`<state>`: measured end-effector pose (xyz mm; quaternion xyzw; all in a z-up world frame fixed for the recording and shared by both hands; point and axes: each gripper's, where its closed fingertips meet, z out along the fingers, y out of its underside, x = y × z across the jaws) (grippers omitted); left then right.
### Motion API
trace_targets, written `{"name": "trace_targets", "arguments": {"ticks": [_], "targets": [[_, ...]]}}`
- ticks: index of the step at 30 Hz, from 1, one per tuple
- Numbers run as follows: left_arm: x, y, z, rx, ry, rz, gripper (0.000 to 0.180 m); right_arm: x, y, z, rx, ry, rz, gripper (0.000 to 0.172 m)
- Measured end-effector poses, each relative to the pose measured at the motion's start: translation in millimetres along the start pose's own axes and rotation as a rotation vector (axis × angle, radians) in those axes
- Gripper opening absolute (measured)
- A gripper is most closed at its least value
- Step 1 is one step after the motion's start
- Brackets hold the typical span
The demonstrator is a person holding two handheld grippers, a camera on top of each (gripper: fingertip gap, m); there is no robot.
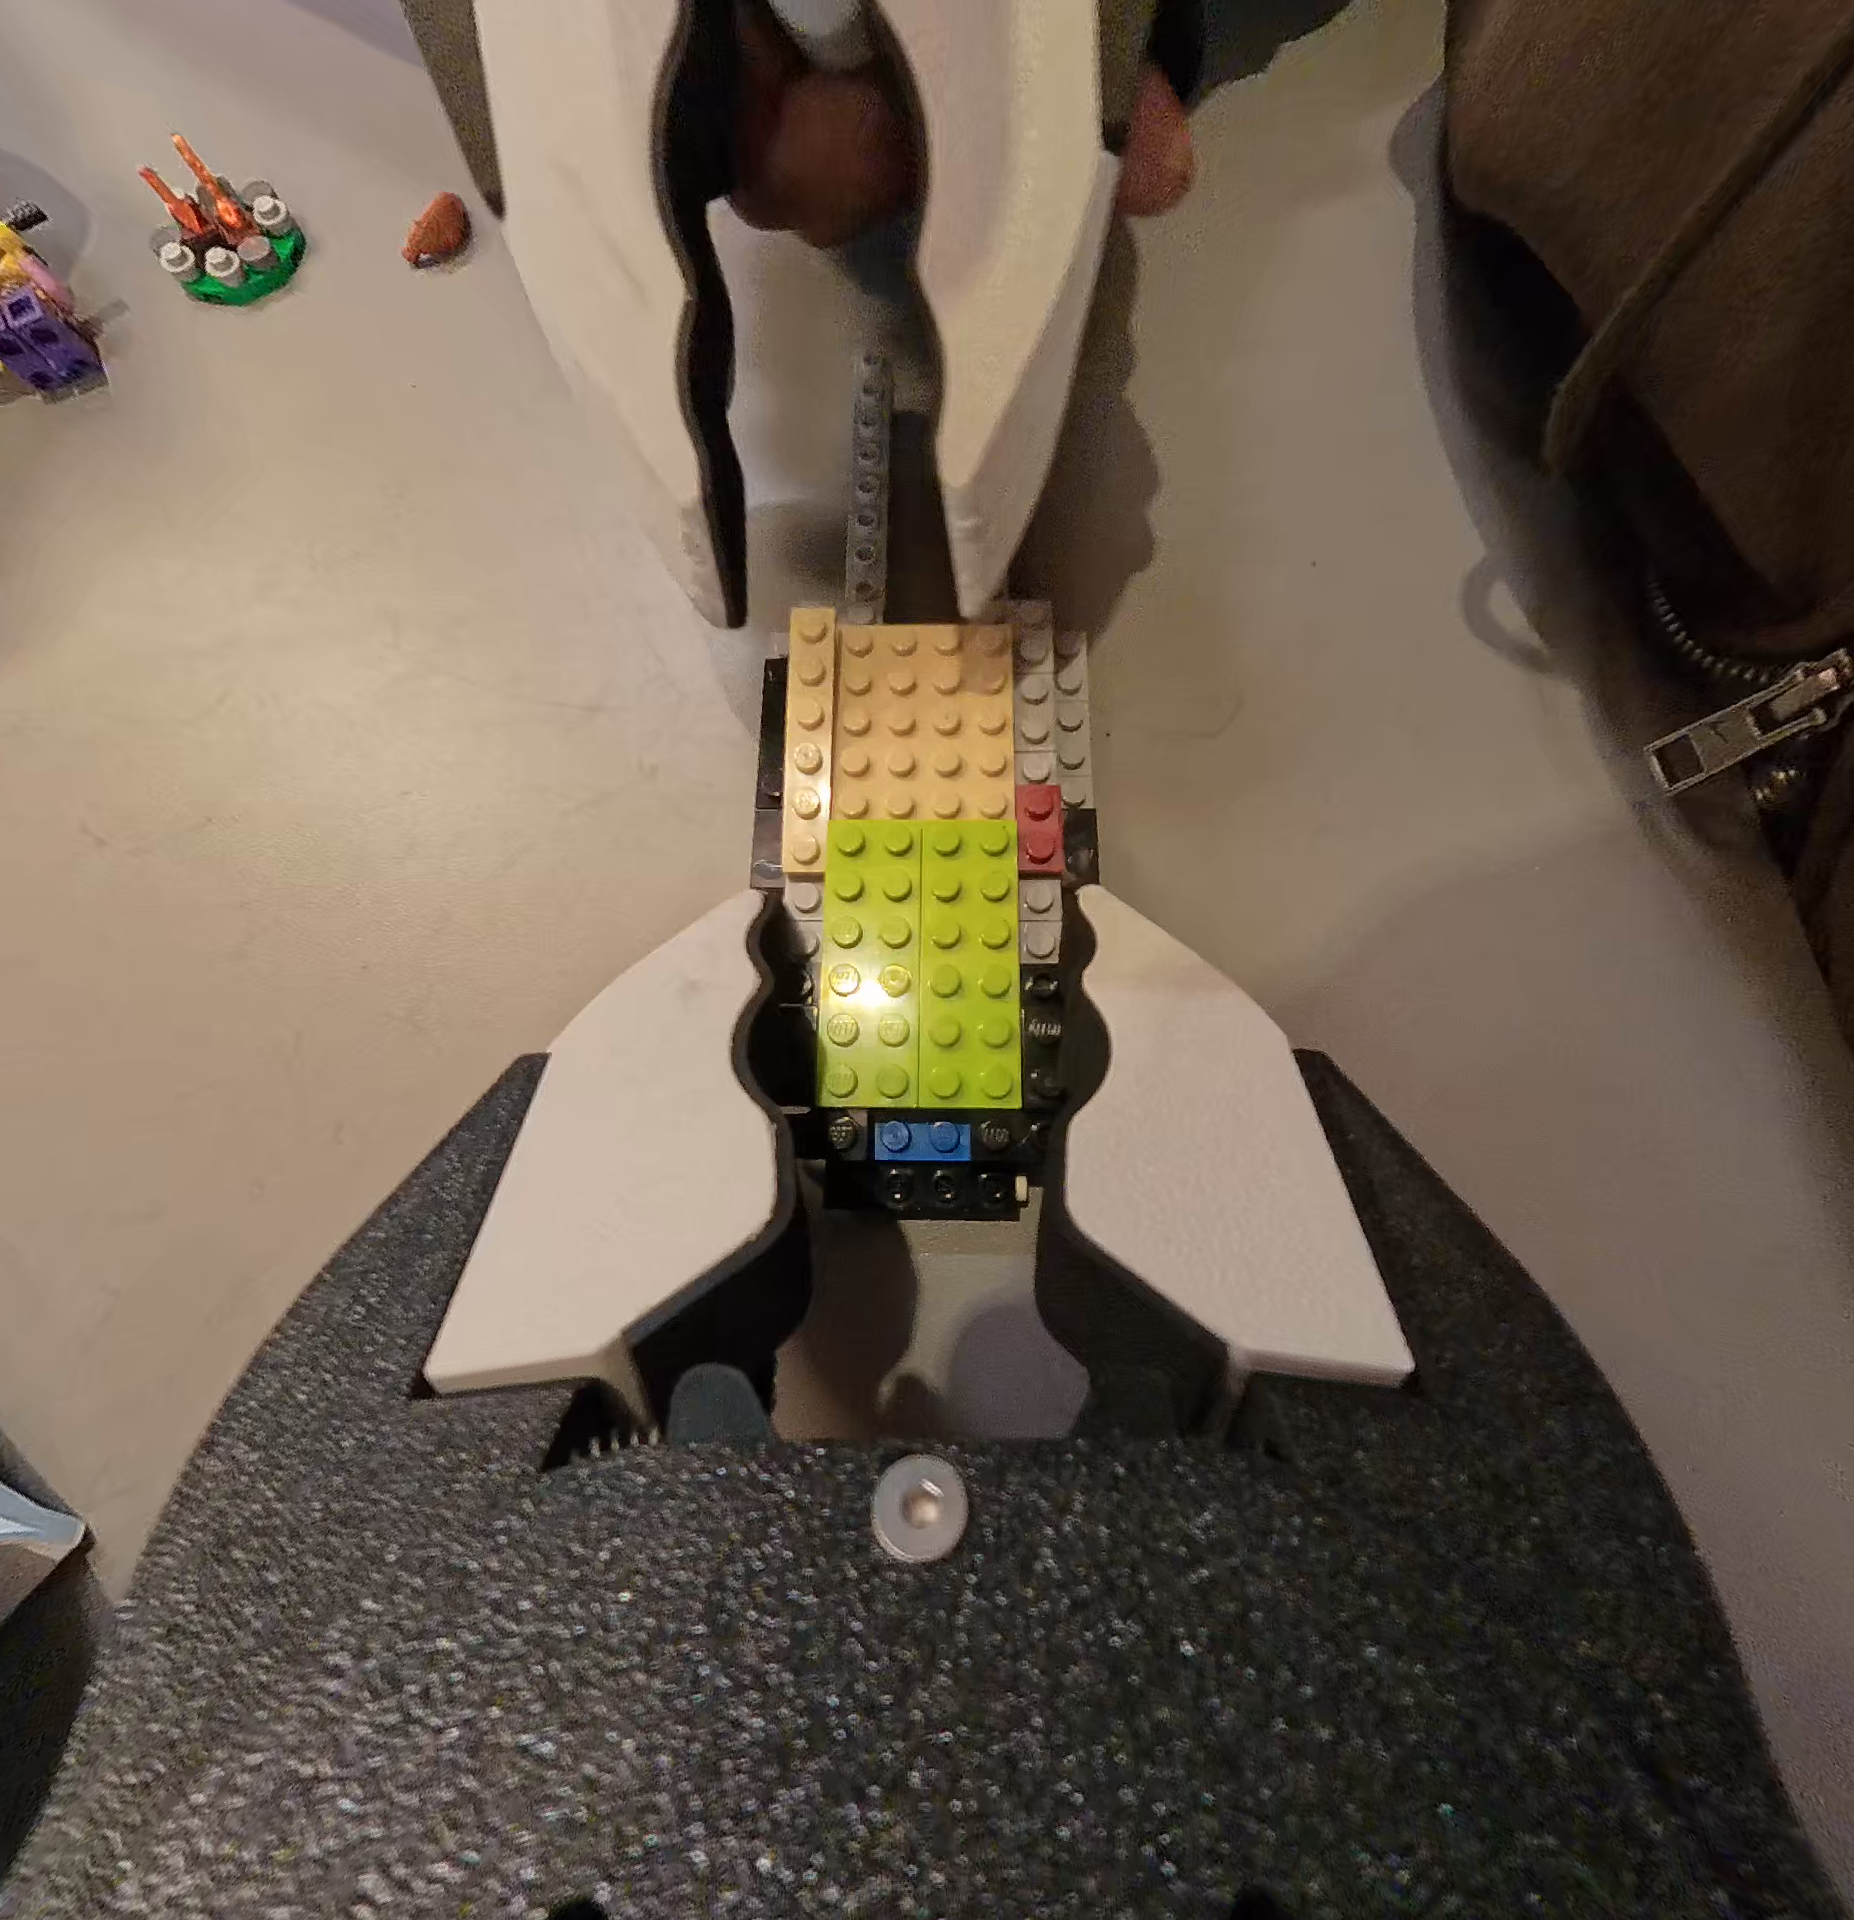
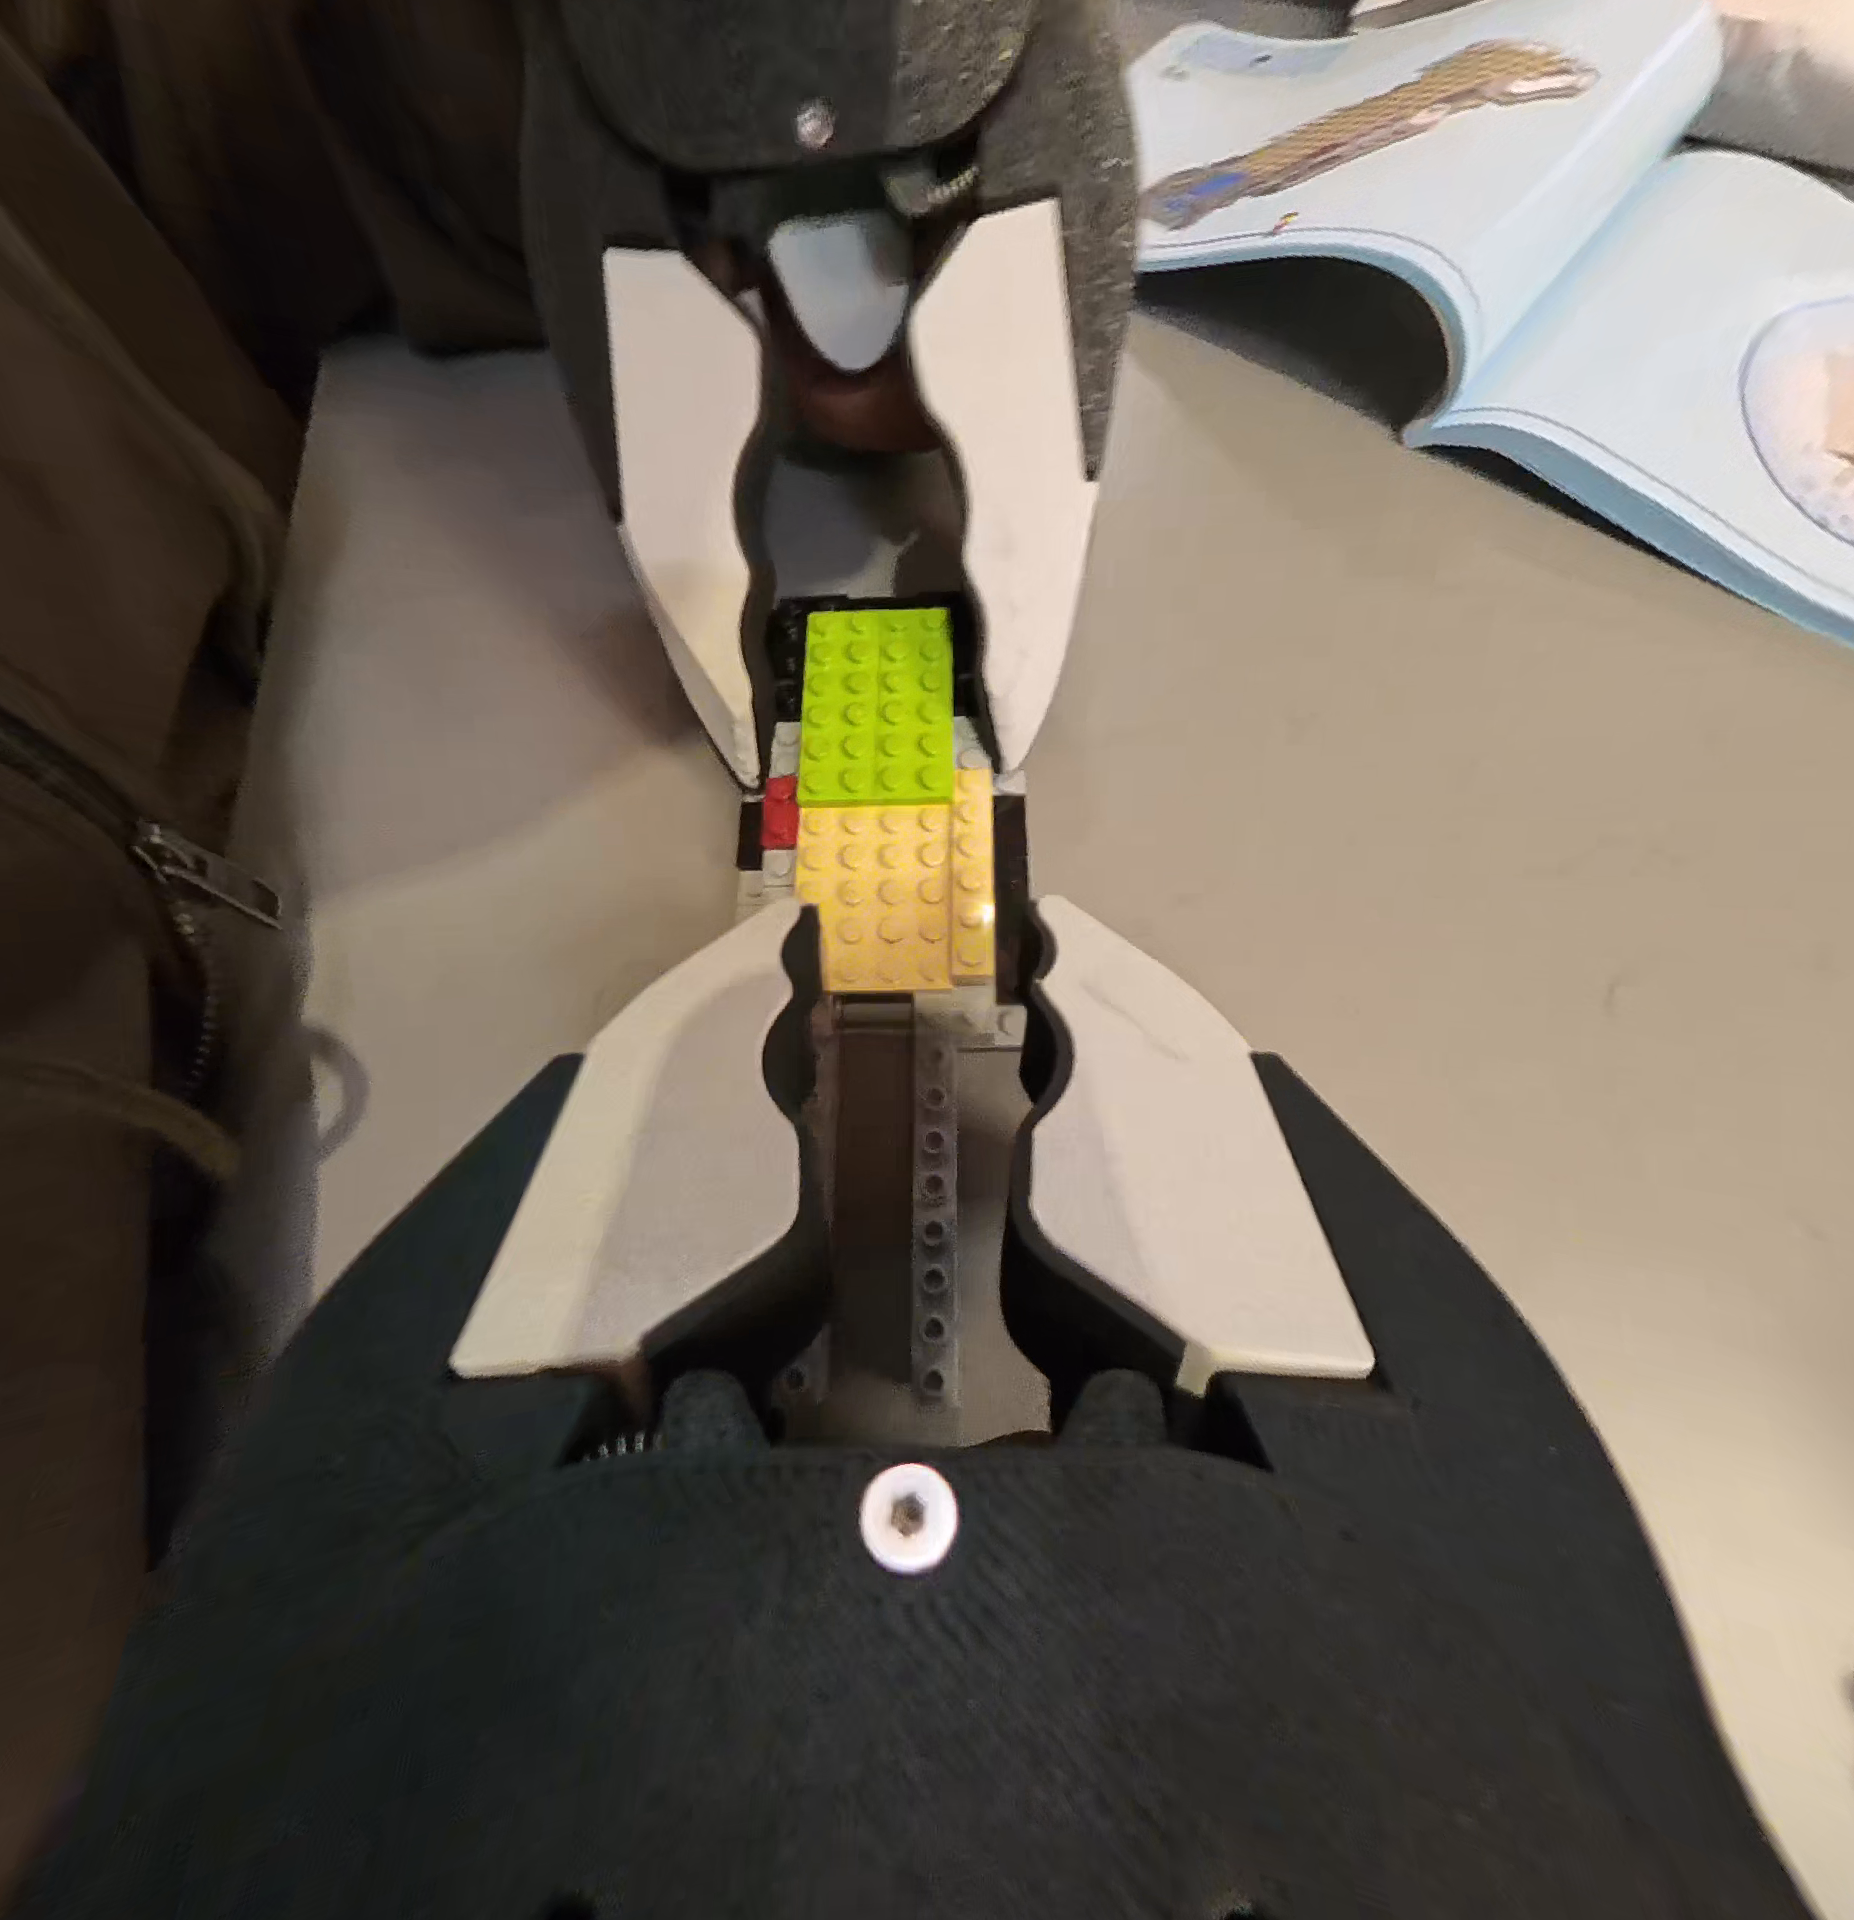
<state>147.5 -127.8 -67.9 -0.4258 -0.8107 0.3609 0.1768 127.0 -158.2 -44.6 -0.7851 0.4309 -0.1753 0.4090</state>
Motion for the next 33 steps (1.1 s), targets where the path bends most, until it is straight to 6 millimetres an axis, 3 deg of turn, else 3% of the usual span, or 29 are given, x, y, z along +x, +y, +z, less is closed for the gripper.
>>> {"name": "trace_targets", "arguments": {"ticks": [4,8,12,18,22,25,28,33], "targets": [[0.1,0.0,0.0,0.000,0.000,0.001,0.050,11.7,10.3,1.7,-0.058,0.029,0.054,0.029],[0.3,0.0,0.0,0.000,0.001,0.002,0.050,7.0,10.4,6.5,-0.059,-0.013,0.078,0.012],[0.8,0.3,-0.1,-0.001,0.003,0.006,0.050,7.9,7.7,6.0,-0.047,-0.023,0.089,0.008],[1.3,0.6,-0.5,0.000,0.006,0.012,0.050,16.9,-4.1,-7.6,0.018,0.029,0.088,0.008],[1.7,1.7,-1.9,0.001,0.009,0.030,0.050,31.8,-1.0,-20.3,0.011,0.129,0.122,0.008],[3.3,3.4,-3.9,0.002,0.018,0.054,0.050,38.9,2.4,-35.0,0.015,0.225,0.163,0.008],[7.6,4.6,-5.6,0.005,0.031,0.073,0.050,33.8,5.6,-58.8,0.045,0.295,0.227,0.008],[13.2,6.5,-7.8,0.005,0.043,0.086,0.050,20.2,18.7,-123.3,0.036,0.440,0.299,0.008]]}}
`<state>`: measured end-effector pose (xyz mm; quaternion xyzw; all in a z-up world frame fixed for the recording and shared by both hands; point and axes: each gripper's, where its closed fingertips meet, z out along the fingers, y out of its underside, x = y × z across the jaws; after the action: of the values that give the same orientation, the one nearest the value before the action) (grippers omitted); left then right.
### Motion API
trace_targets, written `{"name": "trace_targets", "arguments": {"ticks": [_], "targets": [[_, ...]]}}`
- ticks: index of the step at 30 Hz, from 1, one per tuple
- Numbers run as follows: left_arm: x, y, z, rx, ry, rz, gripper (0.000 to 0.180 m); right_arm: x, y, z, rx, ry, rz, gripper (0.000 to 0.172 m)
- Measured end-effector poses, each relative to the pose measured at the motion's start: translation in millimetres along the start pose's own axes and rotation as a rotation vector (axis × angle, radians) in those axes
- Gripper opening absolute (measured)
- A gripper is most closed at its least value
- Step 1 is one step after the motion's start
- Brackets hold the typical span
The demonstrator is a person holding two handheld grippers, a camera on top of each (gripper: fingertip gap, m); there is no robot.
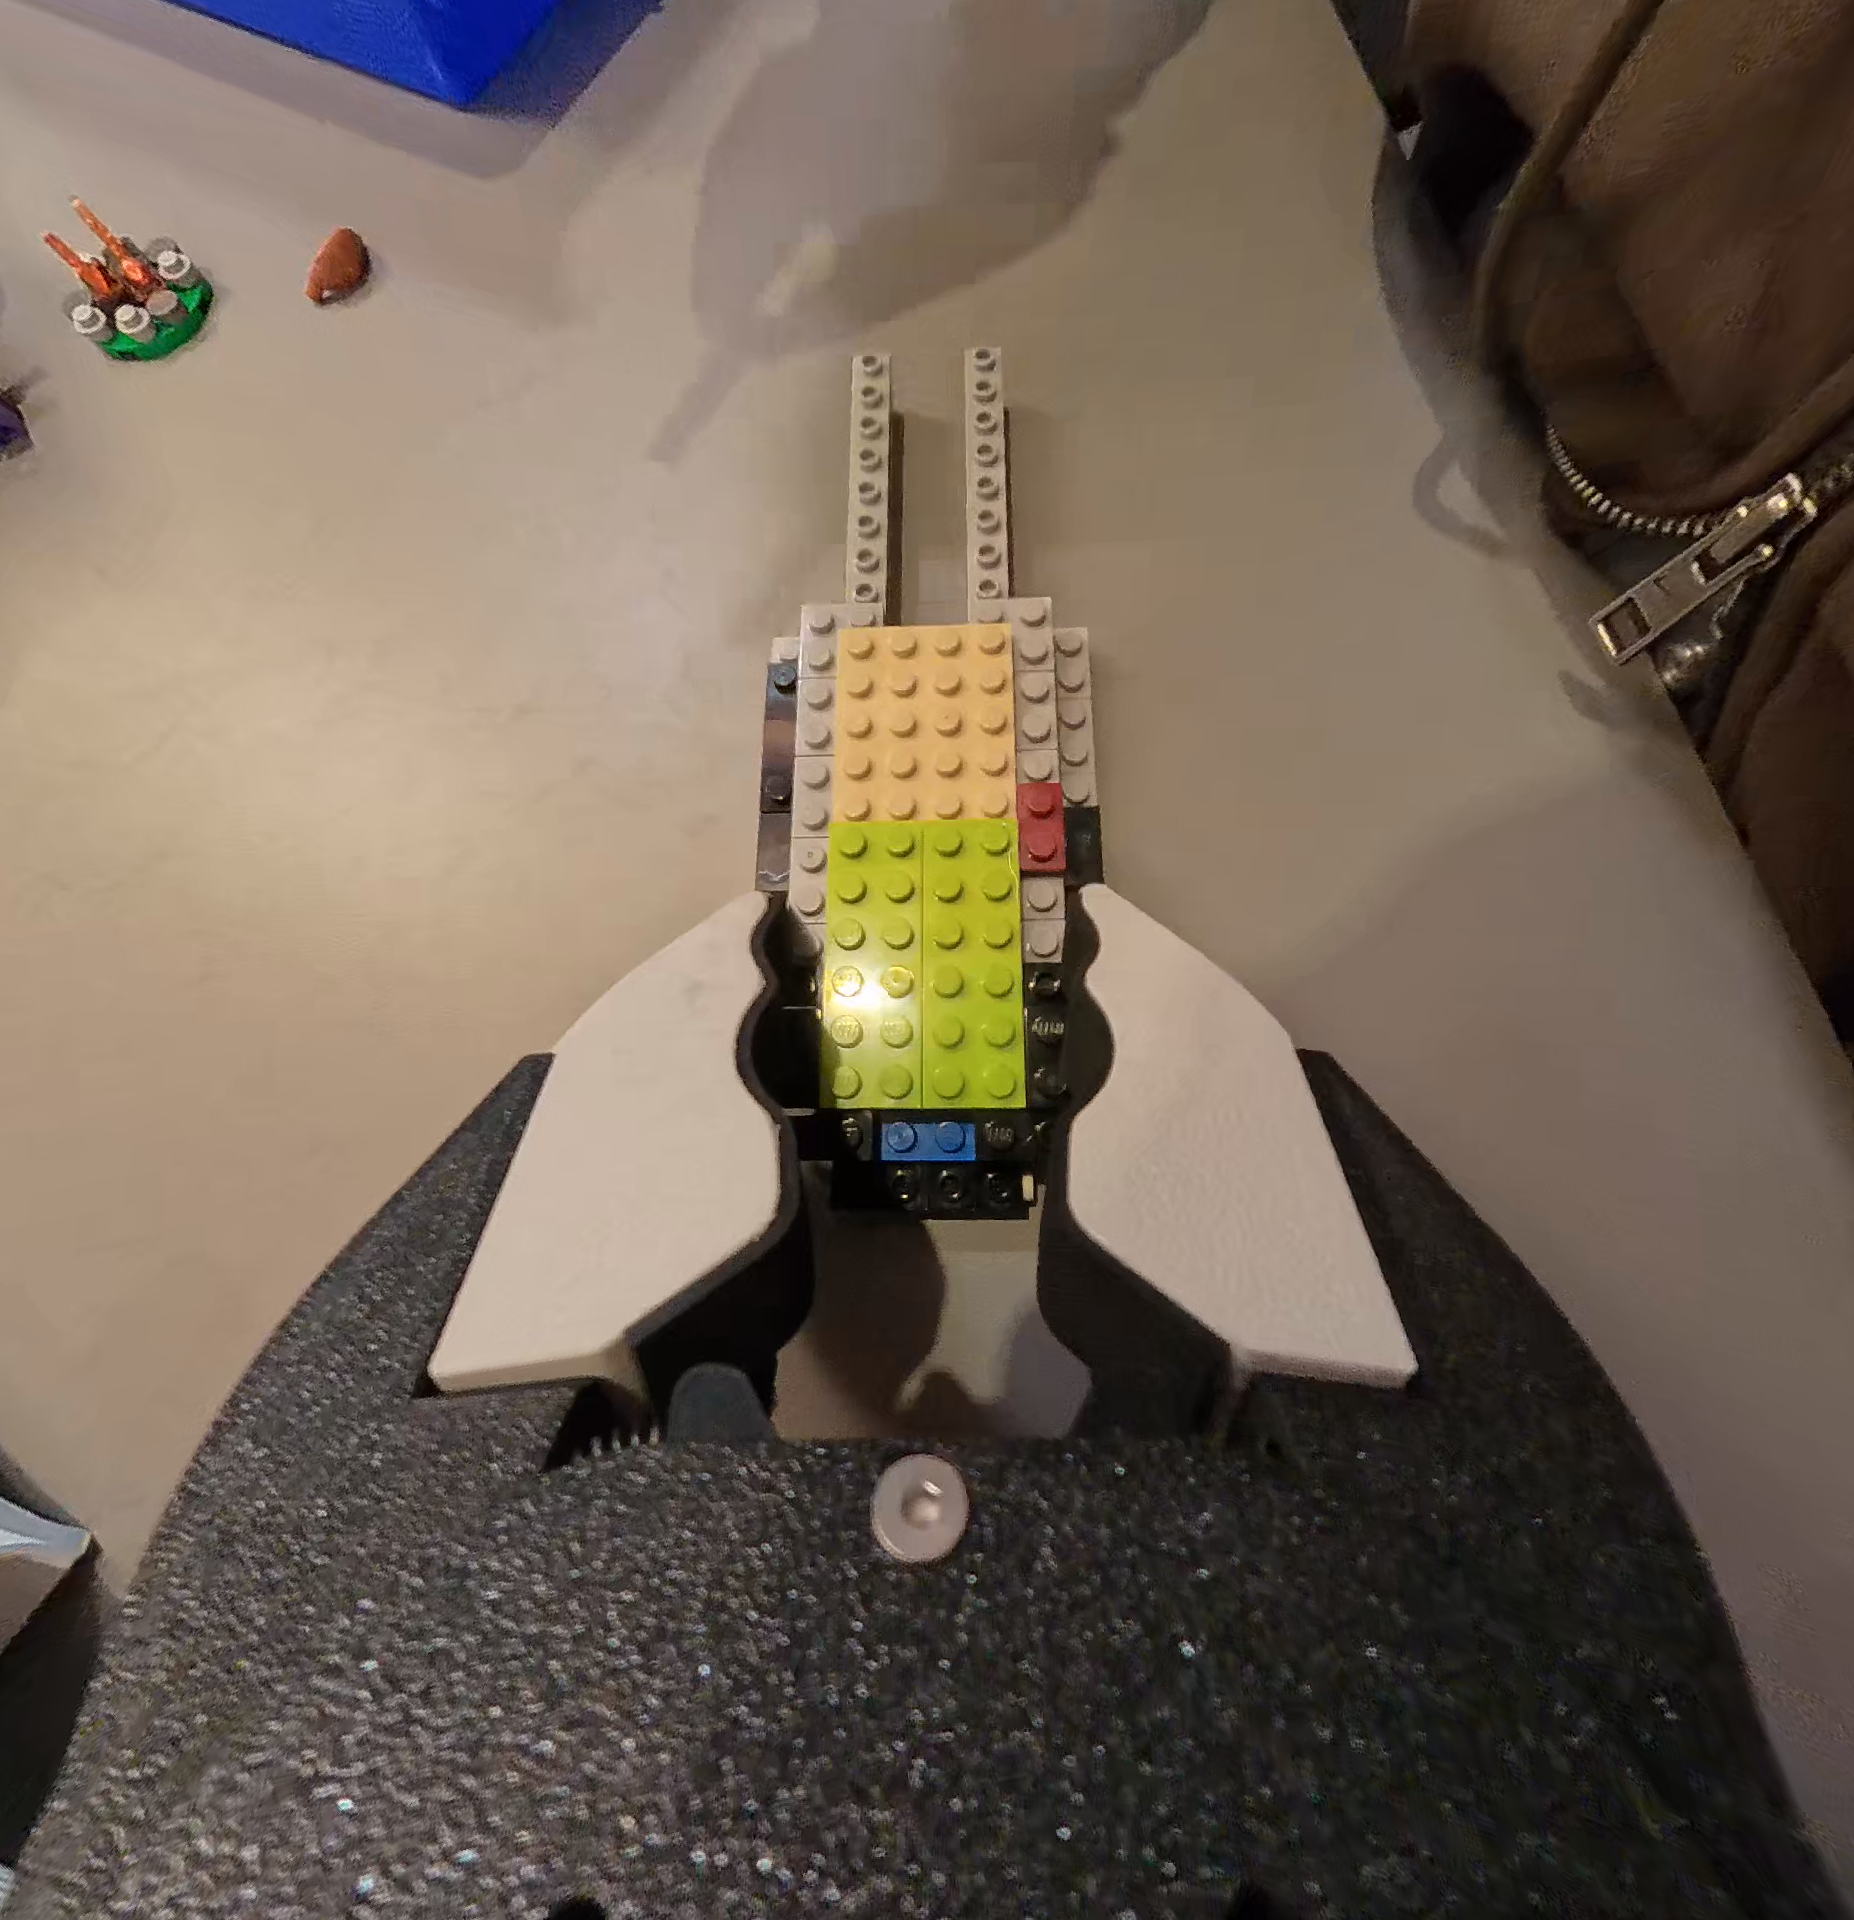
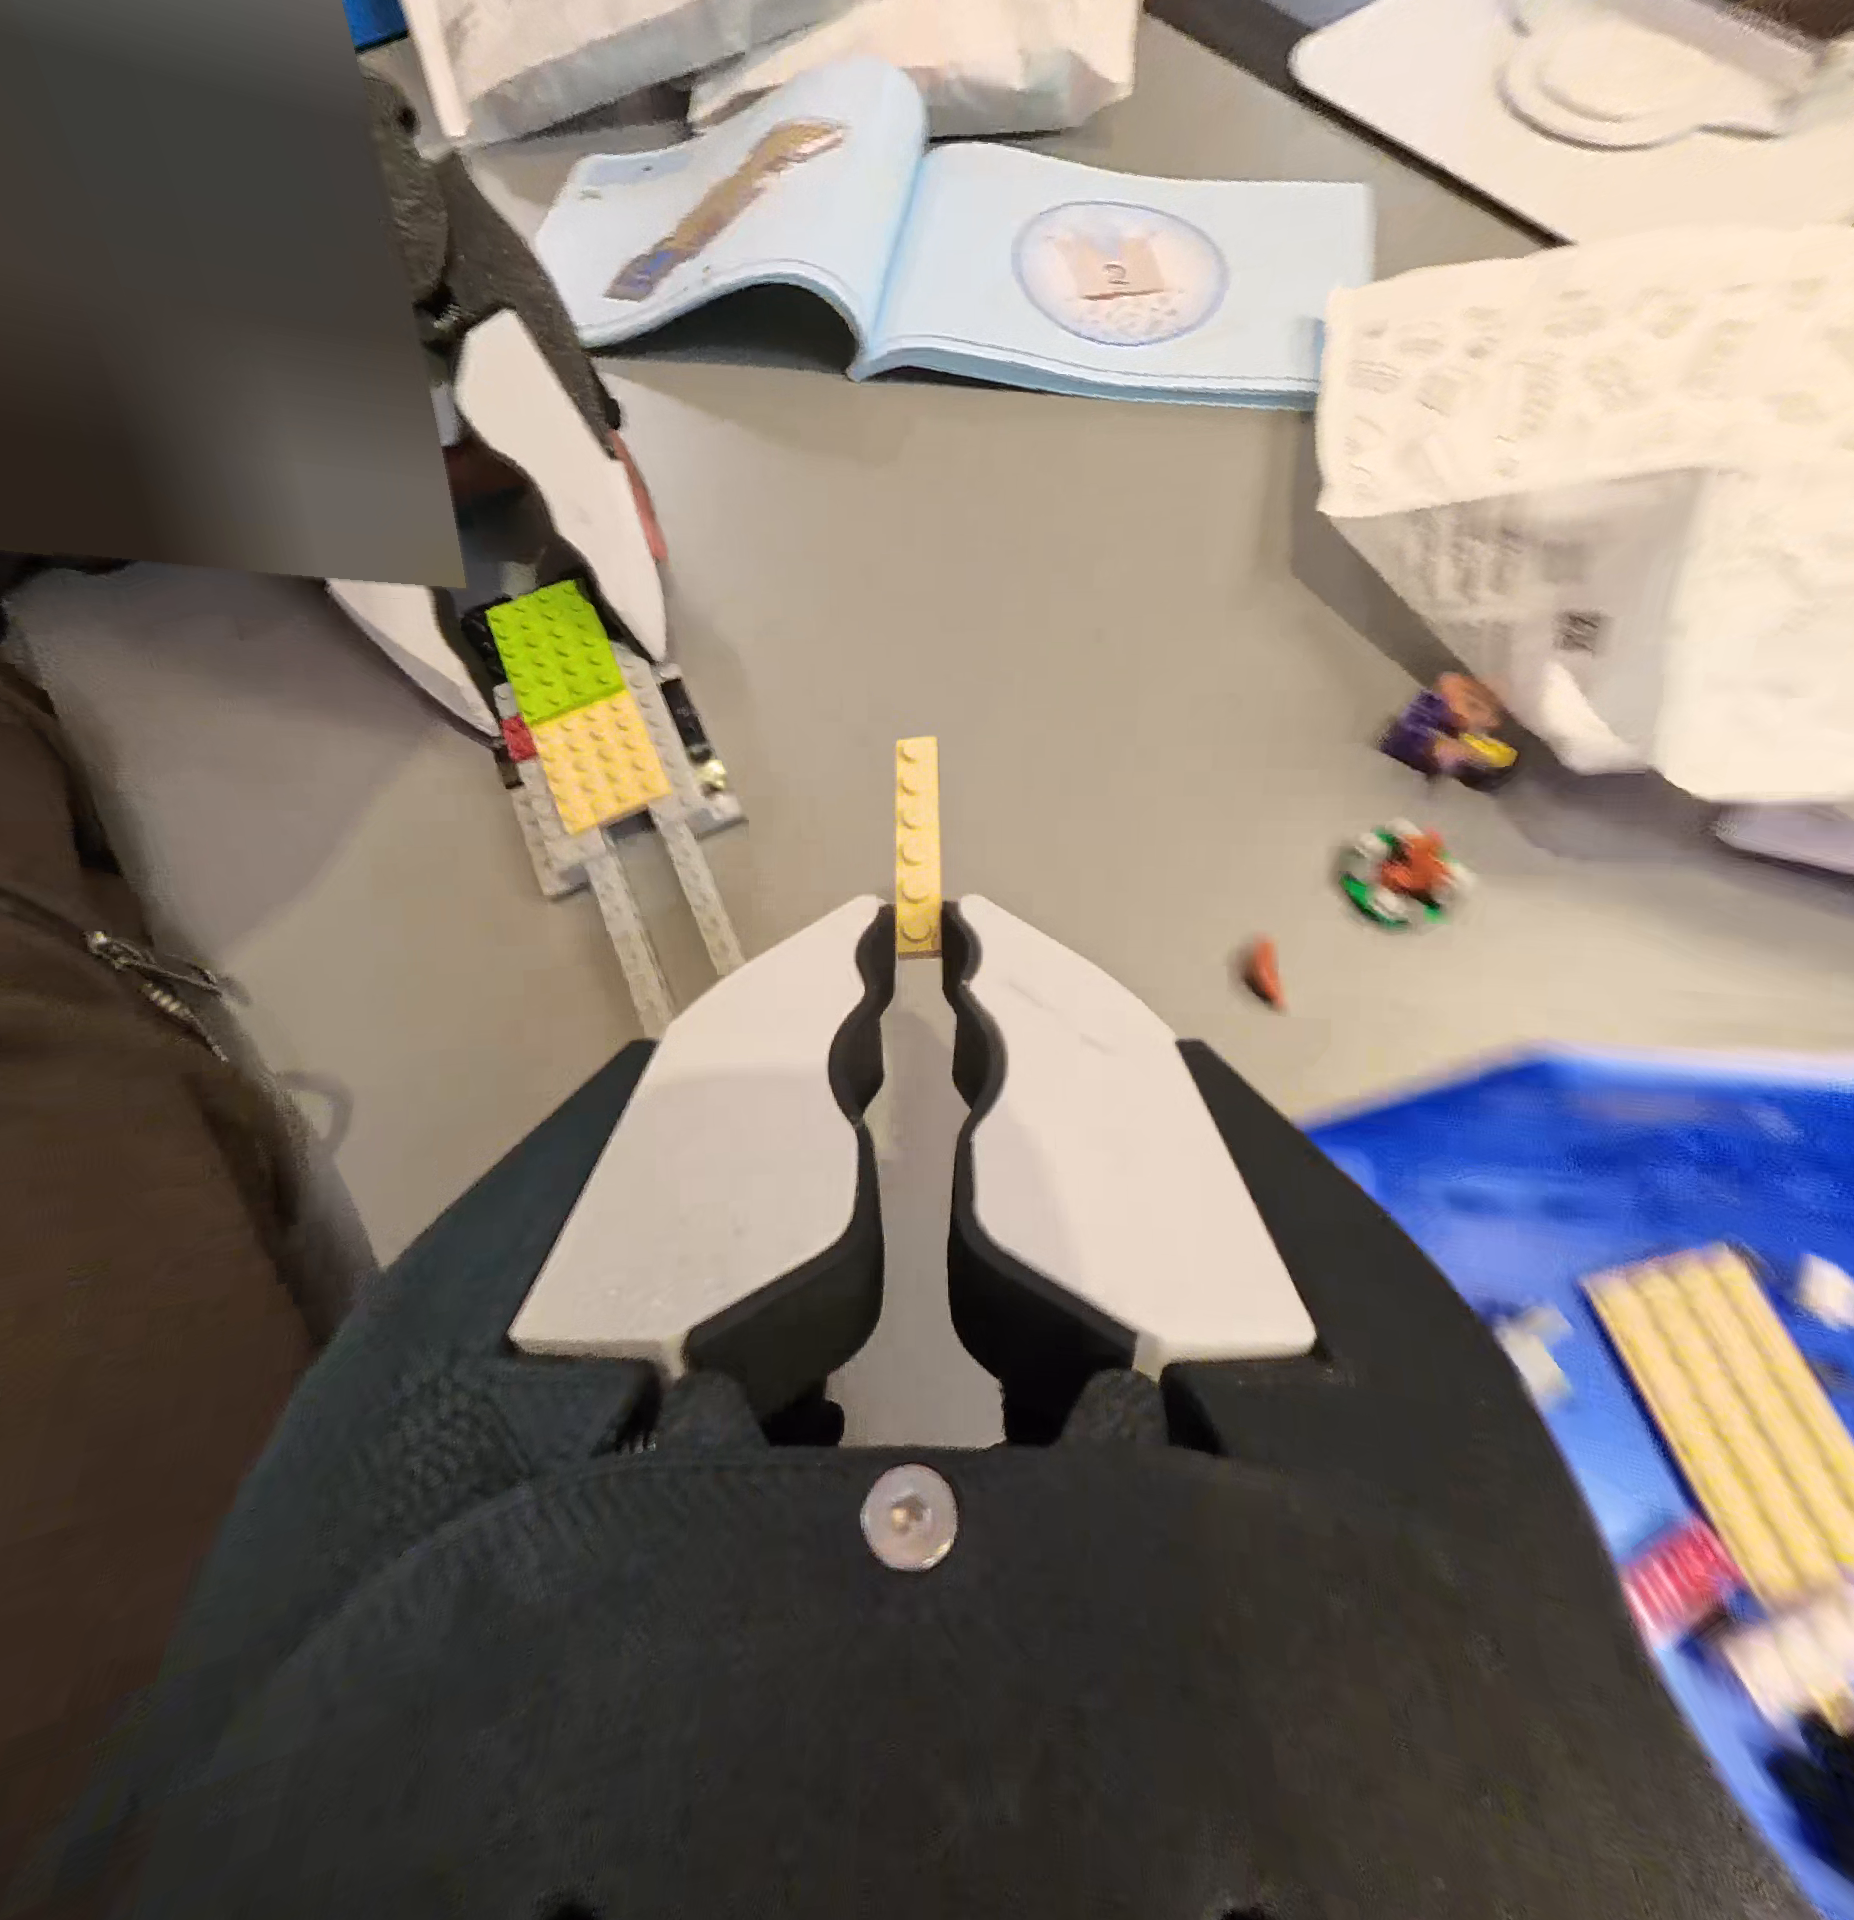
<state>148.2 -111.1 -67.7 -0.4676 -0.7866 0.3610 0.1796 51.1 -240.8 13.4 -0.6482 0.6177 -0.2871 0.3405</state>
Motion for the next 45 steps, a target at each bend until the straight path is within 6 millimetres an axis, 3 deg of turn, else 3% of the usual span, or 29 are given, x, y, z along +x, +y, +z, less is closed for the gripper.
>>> {"name": "trace_targets", "arguments": {"ticks": [3,7,9,11,14,17,22,25,28,32,34,39,45], "targets": [[2.4,0.4,-0.7,-0.002,0.002,0.003,0.050,33.5,16.6,-46.2,-0.041,0.154,0.051,0.008],[4.0,-0.4,0.1,-0.004,0.001,0.005,0.050,91.8,56.9,-92.6,-0.144,0.423,0.145,0.008],[4.4,-1.1,0.7,-0.003,0.000,0.006,0.050,114.8,73.5,-104.0,-0.184,0.537,0.187,0.008],[4.4,-1.4,1.0,0.000,-0.002,0.005,0.050,120.8,82.5,-101.1,-0.219,0.558,0.208,0.015],[4.1,-1.3,0.9,0.000,-0.007,0.005,0.050,109.1,75.0,-85.7,-0.248,0.528,0.127,0.026],[4.1,-1.4,0.7,0.000,-0.009,0.012,0.050,84.3,53.6,-63.9,-0.233,0.448,-0.008,0.029],[4.0,-2.6,0.4,0.003,-0.022,0.048,0.049,2.8,25.2,5.9,-0.150,0.086,-0.145,0.032],[3.7,-4.0,0.2,0.005,-0.038,0.084,0.049,-43.0,25.2,49.9,-0.153,-0.113,-0.188,0.048],[3.0,-4.9,0.0,0.013,-0.048,0.105,0.049,-73.9,31.0,79.0,-0.190,-0.238,-0.238,0.058],[-1.5,-5.1,-1.4,0.016,-0.083,0.133,0.049,-82.1,44.0,90.8,-0.272,-0.272,-0.286,0.047],[-4.9,-5.1,-2.8,0.014,-0.111,0.156,0.049,-83.1,44.0,89.6,-0.278,-0.301,-0.228,0.035],[-5.5,-6.5,-3.7,0.025,-0.131,0.208,0.049,-85.4,39.2,86.0,-0.258,-0.396,-0.071,0.034],[-6.4,-14.4,-13.3,0.103,-0.117,0.155,0.053,-77.6,31.0,87.3,-0.170,-0.302,-0.253,0.033]]}}
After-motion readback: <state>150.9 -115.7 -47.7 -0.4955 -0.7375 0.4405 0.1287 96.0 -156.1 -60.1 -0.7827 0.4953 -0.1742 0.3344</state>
